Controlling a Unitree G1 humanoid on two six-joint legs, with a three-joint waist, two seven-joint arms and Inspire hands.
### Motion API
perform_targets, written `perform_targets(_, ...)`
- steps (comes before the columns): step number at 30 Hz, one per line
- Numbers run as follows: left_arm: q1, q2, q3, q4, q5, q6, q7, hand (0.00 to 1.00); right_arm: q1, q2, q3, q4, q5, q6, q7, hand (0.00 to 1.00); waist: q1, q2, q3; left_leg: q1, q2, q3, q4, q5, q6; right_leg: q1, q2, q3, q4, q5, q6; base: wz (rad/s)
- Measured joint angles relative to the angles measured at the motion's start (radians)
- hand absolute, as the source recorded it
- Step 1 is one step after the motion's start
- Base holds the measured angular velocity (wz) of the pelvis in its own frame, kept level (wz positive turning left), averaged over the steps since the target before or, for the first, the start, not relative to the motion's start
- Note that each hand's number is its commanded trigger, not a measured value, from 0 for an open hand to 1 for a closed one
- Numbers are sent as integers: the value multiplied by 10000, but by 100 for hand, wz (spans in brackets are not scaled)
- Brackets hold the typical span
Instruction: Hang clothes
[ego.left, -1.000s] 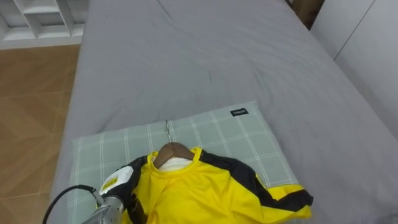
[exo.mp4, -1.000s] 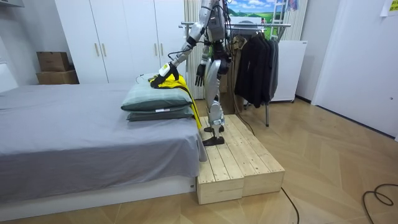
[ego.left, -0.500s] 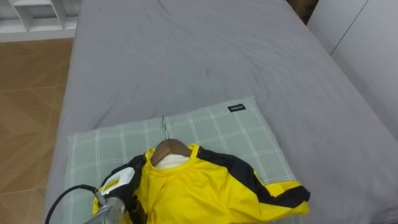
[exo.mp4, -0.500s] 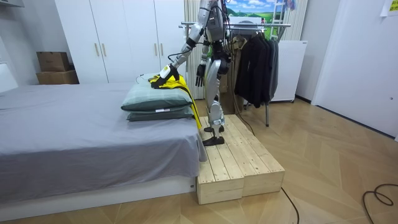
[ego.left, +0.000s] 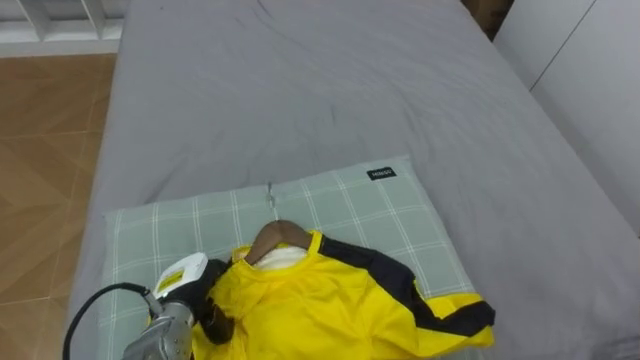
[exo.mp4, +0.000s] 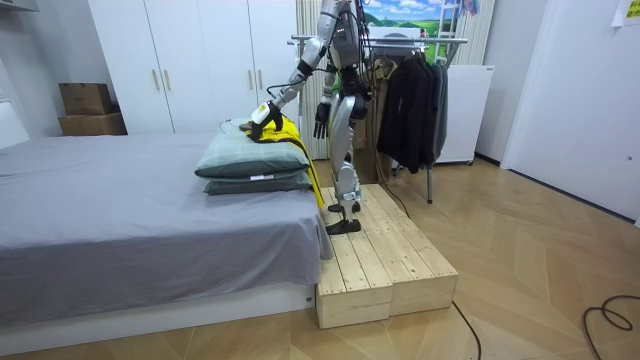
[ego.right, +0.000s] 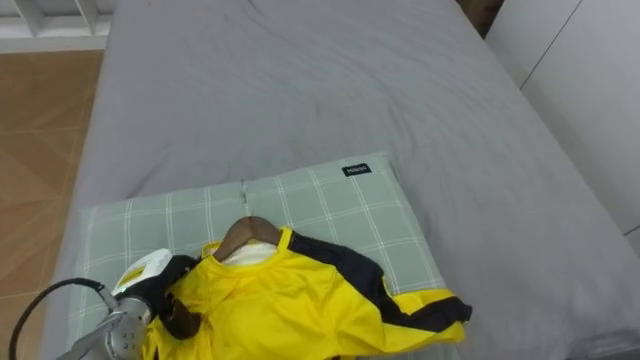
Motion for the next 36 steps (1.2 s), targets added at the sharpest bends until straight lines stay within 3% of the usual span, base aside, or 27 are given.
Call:
perform_targets(14, 8, -94, 185, 255, -99, 71, -230, 100, 19, 2, 29, 16, 281, -1, -104, 0, 44, -3, 2, 27, 11, 16, -38, 0, 0, -8, 9, 24, 21, 1, -1, 0)
perform_targets(36, 184, -85, 196, 427, -203, -109, -192, 100, 49, 2, 381, 86, 690, -2, -171, 0, 339, -23, 16, 313, 48, 107, -152, -6, -10, 199, 54, 153, -29, 19, -27, -1)
